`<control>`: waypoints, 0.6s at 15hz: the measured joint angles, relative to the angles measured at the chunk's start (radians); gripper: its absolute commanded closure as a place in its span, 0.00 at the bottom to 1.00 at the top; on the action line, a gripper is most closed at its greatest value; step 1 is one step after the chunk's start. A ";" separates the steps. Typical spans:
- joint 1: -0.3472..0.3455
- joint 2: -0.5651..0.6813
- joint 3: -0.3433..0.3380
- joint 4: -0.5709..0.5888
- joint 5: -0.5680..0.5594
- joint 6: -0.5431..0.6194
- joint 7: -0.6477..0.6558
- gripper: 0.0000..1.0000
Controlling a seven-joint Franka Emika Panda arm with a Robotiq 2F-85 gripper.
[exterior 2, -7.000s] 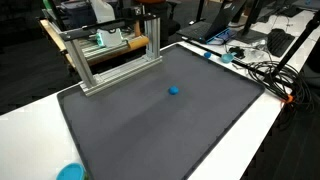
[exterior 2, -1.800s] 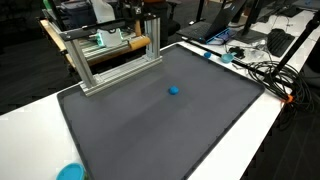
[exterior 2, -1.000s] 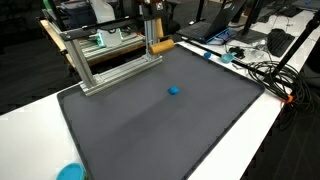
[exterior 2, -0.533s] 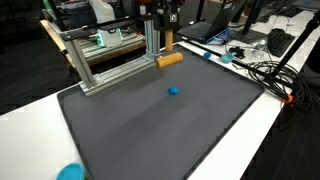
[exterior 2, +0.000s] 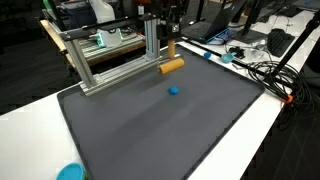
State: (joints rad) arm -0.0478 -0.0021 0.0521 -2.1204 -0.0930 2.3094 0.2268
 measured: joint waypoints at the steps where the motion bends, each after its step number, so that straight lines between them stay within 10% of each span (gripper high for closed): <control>1: 0.004 0.011 0.000 -0.010 0.021 0.023 -0.004 0.79; 9: 0.025 0.109 -0.005 -0.026 0.060 0.132 -0.020 0.79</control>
State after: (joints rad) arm -0.0225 0.1069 0.0470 -2.1463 -0.0334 2.4413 0.2068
